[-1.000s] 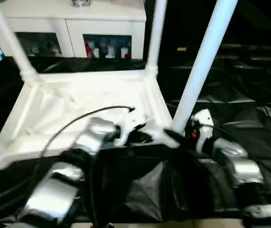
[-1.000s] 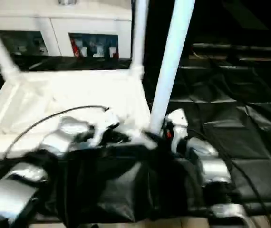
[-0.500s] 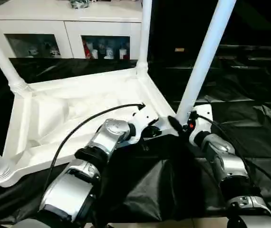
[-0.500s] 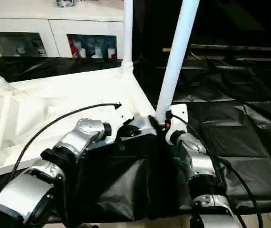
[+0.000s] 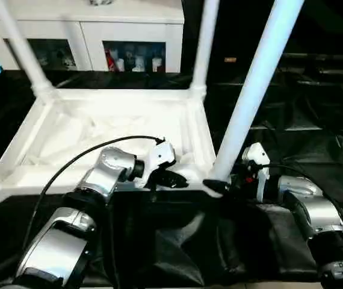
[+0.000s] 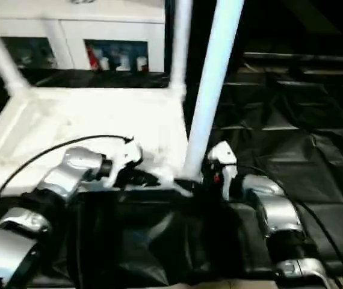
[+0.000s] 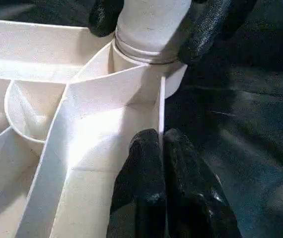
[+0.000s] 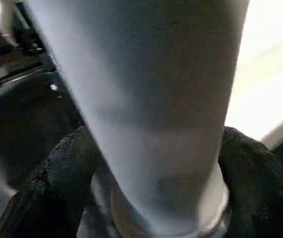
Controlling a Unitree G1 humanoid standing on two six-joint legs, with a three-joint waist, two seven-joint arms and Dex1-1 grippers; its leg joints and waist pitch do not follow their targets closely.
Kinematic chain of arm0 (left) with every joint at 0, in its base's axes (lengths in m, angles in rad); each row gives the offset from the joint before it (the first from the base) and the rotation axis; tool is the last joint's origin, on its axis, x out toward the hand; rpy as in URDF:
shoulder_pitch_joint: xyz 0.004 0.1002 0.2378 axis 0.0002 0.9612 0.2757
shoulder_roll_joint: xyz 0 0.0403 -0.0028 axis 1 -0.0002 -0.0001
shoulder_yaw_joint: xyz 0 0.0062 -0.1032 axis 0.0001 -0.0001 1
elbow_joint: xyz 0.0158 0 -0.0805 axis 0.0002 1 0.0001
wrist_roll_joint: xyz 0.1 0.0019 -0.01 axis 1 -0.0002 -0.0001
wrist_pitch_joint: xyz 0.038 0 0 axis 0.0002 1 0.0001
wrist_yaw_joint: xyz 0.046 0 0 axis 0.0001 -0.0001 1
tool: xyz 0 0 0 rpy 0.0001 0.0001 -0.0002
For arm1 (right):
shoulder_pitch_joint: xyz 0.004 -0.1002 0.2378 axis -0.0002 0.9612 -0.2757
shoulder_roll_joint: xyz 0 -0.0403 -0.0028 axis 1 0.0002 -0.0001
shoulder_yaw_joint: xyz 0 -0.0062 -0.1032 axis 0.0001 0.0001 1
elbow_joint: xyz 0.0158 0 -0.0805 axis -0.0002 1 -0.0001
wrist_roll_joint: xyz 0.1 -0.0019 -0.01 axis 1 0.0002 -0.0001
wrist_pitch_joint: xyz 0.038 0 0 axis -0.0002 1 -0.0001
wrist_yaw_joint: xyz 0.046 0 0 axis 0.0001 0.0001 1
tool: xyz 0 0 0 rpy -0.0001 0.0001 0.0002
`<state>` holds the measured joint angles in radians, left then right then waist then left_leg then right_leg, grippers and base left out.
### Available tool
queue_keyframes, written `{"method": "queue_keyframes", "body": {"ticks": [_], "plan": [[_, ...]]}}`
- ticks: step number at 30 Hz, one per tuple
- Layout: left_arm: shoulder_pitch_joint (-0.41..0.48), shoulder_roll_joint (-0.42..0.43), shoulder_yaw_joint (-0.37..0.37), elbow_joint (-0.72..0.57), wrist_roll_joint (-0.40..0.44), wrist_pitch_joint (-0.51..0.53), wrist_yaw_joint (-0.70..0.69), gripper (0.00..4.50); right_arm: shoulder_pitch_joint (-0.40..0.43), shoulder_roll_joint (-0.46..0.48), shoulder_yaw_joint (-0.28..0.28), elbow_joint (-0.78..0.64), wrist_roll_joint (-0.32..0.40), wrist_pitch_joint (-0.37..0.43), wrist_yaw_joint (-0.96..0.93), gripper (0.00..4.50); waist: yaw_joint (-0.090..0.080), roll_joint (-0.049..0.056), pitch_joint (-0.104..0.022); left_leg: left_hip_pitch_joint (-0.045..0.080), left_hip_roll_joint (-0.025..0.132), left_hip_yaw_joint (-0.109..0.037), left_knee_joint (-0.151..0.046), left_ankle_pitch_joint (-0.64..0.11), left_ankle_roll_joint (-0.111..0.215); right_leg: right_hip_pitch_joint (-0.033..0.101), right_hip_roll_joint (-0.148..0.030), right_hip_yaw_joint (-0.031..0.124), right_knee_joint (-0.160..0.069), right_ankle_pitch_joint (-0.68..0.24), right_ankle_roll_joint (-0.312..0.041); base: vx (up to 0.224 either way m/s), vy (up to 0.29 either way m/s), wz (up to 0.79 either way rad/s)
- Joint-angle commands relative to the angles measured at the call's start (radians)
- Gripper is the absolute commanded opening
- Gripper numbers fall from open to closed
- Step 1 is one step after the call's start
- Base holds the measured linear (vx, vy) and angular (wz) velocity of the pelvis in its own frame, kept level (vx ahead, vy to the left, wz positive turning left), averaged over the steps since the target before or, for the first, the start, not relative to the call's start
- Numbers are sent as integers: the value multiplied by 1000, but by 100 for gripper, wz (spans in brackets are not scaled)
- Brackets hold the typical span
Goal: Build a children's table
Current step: Rotate leg to tighten
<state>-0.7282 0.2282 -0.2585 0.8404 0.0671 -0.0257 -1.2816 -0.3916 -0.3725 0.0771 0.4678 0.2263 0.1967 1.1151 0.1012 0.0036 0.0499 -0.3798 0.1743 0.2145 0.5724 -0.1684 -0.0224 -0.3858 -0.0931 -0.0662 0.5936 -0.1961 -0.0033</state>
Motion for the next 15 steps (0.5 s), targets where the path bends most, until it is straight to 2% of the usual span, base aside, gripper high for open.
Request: {"method": "queue_keyframes", "body": {"ticks": [1,9,15], "plan": [[16,-12,-11,-38,-36,18,-25,0,9,1,43,-50,27,20,67,360,2,-11,-59,25,75,-32,-65,-225,57,33,-76,45,-66,-172,-264,0,0,0],[28,-6,-12,-67,-38,32,-46,0,19,6,64,-59,20,40,92,298,3,-15,-61,23,73,-32,-62,-199,54,34,-75,45,-62,-157,-256,0,0,0],[23,-21,0,-56,-23,32,12,0,37,15,69,-63,13,46,69,265,9,-15,-61,23,71,-31,-59,-185,64,34,-76,45,-62,-152,-254,0,0,0]]}}
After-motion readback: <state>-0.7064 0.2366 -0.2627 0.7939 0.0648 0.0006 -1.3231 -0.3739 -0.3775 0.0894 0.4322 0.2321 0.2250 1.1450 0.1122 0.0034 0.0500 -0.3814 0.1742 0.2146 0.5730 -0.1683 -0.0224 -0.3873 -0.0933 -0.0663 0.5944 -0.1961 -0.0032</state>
